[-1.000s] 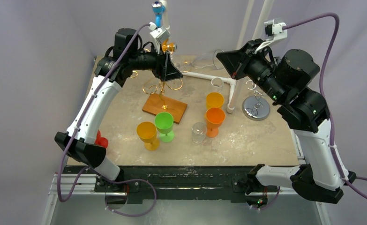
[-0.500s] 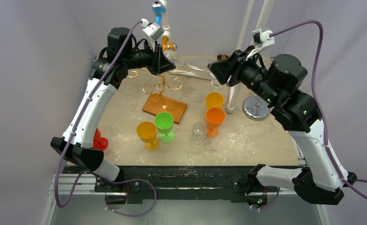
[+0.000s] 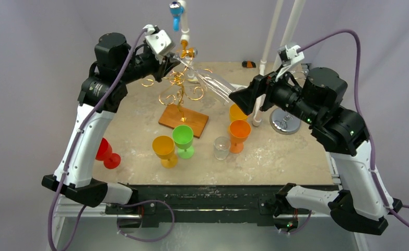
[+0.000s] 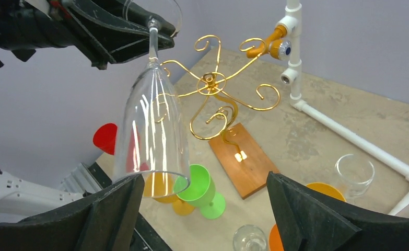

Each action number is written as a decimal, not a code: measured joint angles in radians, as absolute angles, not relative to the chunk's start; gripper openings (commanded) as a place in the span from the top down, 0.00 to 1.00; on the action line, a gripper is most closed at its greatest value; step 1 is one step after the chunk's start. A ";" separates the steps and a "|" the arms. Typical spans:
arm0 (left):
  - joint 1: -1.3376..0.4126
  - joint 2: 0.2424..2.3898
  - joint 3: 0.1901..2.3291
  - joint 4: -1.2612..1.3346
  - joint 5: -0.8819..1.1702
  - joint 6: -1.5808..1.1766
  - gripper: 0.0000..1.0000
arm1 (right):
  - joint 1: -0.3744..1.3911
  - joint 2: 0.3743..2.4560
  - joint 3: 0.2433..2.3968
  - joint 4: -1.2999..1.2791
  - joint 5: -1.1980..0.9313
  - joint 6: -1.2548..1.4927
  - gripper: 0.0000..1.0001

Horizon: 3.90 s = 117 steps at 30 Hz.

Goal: Place the wine glass upside down on the wine glass rack
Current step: Turn the wine glass upside down at the wine rack.

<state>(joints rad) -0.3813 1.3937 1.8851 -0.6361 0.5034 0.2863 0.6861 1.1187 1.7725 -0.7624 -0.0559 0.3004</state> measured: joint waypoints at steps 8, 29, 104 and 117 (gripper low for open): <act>-0.387 1.293 1.759 -0.628 0.480 0.569 1.00 | 0.686 1.184 1.984 -0.833 -0.182 0.250 0.01; -0.387 1.136 1.605 -0.476 0.525 0.780 1.00 | 0.813 1.473 1.966 -0.834 -0.360 0.216 0.21; -0.387 1.204 1.642 -0.817 -0.014 0.477 0.39 | 0.943 1.290 1.093 -0.104 0.032 0.278 1.00; -0.387 1.201 1.626 -0.815 -0.015 0.452 0.38 | 0.944 1.428 1.113 -0.025 0.050 0.153 1.00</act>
<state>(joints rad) -0.3866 1.2011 1.6264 -0.8146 -0.0154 0.4519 0.9443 1.4281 1.1126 -0.0250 0.0502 0.1532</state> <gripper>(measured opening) 0.621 0.616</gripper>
